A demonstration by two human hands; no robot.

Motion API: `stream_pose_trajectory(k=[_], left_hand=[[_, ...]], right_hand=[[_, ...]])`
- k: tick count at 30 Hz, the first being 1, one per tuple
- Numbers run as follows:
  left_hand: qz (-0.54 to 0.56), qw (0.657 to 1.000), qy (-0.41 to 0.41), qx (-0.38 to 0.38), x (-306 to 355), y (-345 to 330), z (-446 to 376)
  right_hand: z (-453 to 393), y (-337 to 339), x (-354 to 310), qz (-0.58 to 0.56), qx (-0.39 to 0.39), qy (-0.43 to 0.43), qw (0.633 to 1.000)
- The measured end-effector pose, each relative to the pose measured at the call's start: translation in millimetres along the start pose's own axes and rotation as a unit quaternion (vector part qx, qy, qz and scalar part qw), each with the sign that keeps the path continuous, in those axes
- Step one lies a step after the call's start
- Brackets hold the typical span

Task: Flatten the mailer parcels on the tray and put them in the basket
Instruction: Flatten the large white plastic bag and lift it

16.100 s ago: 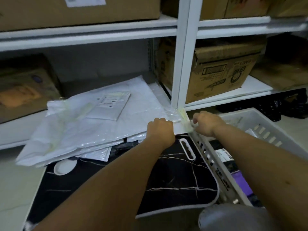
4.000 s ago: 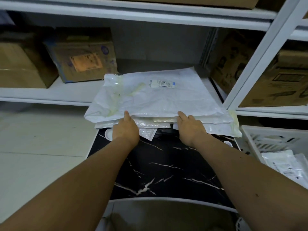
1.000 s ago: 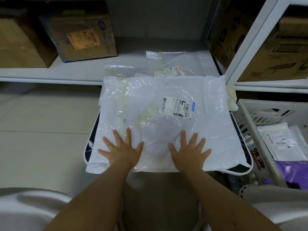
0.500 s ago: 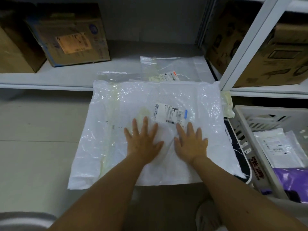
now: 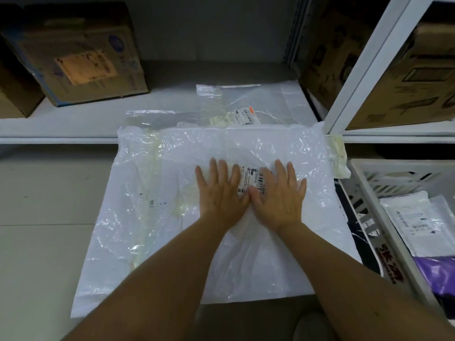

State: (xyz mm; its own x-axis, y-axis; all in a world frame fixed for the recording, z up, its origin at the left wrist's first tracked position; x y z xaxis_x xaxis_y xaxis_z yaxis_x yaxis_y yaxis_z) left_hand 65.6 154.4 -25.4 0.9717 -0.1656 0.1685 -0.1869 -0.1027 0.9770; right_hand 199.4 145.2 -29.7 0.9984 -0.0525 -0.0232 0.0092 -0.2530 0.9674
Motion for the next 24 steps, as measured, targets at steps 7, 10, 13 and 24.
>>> stream_pose_trajectory(k=[7, 10, 13, 24], left_hand=[[0.003, 0.996, -0.012, -0.086, -12, -47, -15], [0.001, 0.996, -0.011, -0.092, -13, -51, -15], [0.013, 0.995, -0.005, -0.095, -14, -52, -17], [-0.034, 0.997, 0.066, 0.014, -90, 22, -8]], right_hand=[[-1, -68, 18, 0.039, -0.175, 0.006, 0.984], [1, -73, 17, 0.033, -0.183, 0.000, 0.983], [-1, -70, 19, 0.032, -0.181, -0.010, 0.983], [-36, 2, -80, 0.027, -0.024, 0.043, 0.998]])
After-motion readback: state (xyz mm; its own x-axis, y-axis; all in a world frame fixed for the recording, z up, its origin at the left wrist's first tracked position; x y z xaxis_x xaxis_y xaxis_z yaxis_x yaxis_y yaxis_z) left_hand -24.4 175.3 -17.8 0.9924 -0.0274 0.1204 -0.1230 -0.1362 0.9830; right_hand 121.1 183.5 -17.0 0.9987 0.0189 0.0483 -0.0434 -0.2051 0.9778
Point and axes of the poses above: each hand's wrist, its own z-axis away from the middle knuckle, its own y-axis out of the back of the hand, x = y × z, the point moved 10 cm from there along -z, towards the middle knuckle, and after that the axes turned 10 degrees about z, right-handed, at the moved point
